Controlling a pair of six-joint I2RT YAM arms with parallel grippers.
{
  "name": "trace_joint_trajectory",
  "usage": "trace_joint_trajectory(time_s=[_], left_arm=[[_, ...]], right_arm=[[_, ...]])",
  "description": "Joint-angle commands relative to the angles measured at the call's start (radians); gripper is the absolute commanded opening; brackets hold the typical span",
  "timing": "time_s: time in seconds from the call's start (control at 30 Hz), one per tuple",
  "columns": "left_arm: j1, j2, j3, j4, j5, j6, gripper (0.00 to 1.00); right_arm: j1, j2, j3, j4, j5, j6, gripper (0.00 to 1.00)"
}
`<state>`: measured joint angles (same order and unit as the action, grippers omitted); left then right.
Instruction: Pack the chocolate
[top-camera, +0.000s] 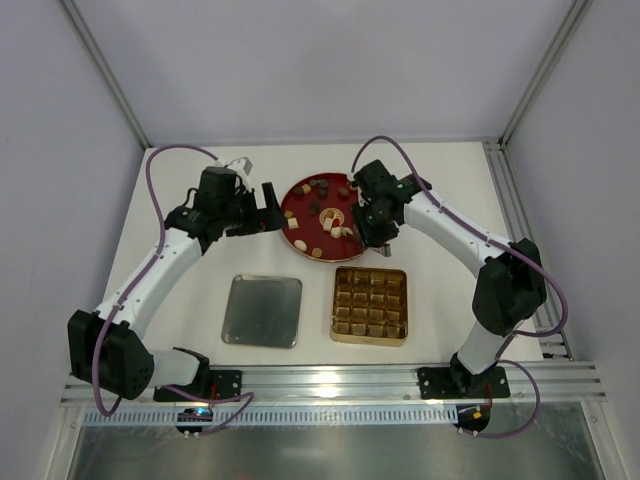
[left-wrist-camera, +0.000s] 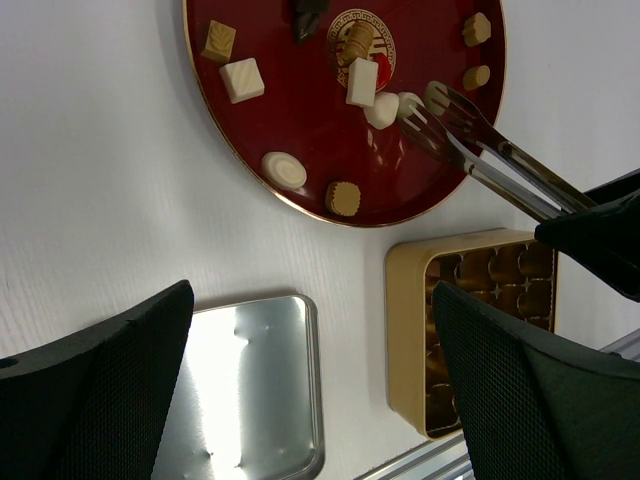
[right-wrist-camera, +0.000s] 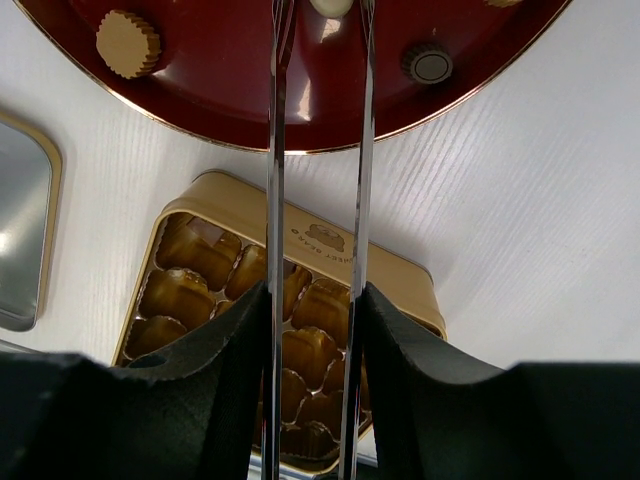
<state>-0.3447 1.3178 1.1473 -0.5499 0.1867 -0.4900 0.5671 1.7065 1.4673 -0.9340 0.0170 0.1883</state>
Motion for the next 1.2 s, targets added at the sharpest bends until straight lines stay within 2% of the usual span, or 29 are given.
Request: trace_joint_trajectory(time_s=[0.0,0.23,0.57,1.17], left_arm=[[0.006,0.003,0.005,0.033,0.016,0.004,1.00],[0.006,0.003,0.005,0.033,0.014,0.002,1.00],[0.006,0.001,0.005,0.033,0.014,0.004,1.00],[0.006,0.001,0.005,0.033,0.017,0.002,1.00]], right_arm=[[-0.009,-0.004,0.018,0.038,-0.003,-0.010,0.43],[-0.010,-0.001,0.007,0.044,-0.005,-0.010,0.41],[-0.012,-0.002,0.022,0.035,-0.005,-0.009,0.31],[-0.021,-0.045,0.065,0.011,0.018,0.005,0.31]])
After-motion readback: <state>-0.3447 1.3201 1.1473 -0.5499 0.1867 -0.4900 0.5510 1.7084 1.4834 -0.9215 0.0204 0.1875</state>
